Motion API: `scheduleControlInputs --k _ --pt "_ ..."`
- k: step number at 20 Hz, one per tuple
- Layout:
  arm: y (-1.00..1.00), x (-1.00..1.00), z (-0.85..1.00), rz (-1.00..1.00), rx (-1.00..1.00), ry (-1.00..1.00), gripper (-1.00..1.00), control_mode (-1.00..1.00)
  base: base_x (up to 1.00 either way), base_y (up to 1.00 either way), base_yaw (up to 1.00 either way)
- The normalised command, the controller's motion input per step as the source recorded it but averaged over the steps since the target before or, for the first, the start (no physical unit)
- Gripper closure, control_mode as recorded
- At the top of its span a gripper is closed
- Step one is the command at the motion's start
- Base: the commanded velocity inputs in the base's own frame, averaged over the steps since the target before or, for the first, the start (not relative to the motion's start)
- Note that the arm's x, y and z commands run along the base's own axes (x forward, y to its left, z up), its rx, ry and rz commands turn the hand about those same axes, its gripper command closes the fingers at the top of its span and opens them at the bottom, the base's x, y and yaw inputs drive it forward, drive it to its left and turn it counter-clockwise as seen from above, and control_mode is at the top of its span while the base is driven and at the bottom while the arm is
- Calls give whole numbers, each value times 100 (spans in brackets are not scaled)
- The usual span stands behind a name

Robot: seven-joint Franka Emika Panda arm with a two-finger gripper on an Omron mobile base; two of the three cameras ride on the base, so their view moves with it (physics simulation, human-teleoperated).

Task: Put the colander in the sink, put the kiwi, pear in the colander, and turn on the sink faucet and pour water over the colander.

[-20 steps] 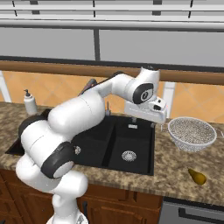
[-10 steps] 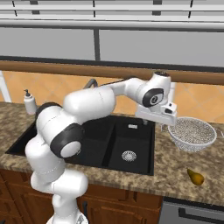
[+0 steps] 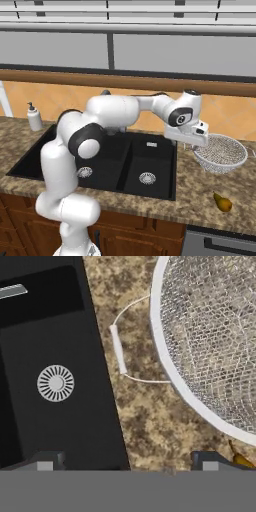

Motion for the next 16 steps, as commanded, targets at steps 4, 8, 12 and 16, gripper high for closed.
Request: scheduleControlInputs --k 4,8,12,16 --pt "-44 3 -12 26 0 0 -100 -100 0 0 0" --pt "-27 0 -6 32 0 0 -100 -100 0 0 0" --pt "-11 0 -25 29 0 -2 -100 -100 0 0 0" --pt "0 0 -51 19 0 -7 -100 -100 0 0 0"
